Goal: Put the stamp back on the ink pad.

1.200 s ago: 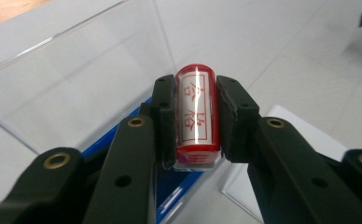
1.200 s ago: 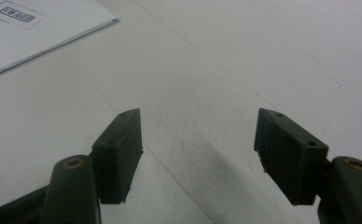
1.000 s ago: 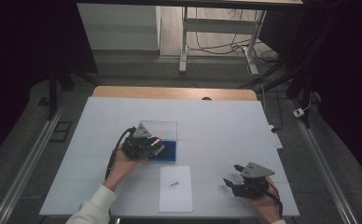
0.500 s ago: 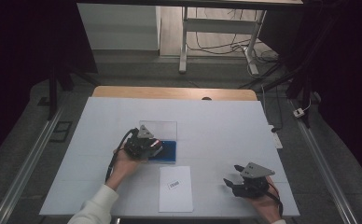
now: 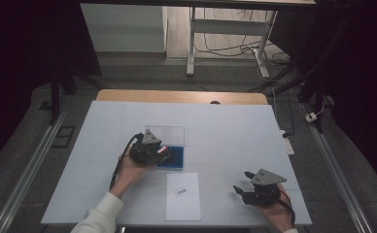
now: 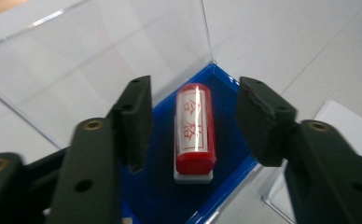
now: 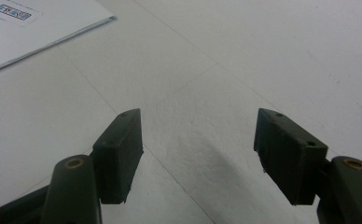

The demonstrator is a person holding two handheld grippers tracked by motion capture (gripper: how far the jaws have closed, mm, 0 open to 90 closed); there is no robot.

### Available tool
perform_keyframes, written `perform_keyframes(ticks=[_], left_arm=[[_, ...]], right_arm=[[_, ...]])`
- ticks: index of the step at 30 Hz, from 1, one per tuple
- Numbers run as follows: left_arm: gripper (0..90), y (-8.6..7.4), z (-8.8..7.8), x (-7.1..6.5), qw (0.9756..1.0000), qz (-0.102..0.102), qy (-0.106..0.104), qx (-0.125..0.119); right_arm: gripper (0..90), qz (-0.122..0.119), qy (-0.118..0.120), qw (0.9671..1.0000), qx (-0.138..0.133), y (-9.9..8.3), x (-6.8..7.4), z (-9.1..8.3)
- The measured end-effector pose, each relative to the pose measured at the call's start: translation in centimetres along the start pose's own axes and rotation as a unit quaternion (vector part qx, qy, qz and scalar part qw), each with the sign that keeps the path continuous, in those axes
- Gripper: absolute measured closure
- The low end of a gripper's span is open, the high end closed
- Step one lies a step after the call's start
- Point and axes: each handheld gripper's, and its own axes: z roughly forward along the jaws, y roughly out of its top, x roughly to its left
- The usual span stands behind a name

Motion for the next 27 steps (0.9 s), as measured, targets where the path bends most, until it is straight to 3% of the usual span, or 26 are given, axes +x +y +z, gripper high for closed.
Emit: perform_keyframes(ticks=[4, 10, 21, 27], left_arm=[[39.3, 0.0, -0.7, 0.0, 0.9999, -0.006, 0.001, -0.009], [38.6, -0.4, -2.6, -0.2, 0.9998, -0.004, -0.006, -0.019], [38.0, -3.5, -6.5, -0.5, 0.999, -0.023, -0.032, -0.022], [38.1, -5.2, -7.7, -0.7, 0.9987, -0.029, -0.04, -0.014]], right_arm=[[31.9, -0.001, -0.001, 1.0, -0.003, 0.0, 0.0, -0.1], [31.9, 0.005, -0.002, 1.0, -0.006, -0.1, -0.1, -0.3], [31.9, 0.004, -0.004, 1.0, -0.007, -0.2, -0.2, -0.5], [31.9, 0.005, -0.005, 0.9999, -0.01, -0.4, -0.3, -0.7]])
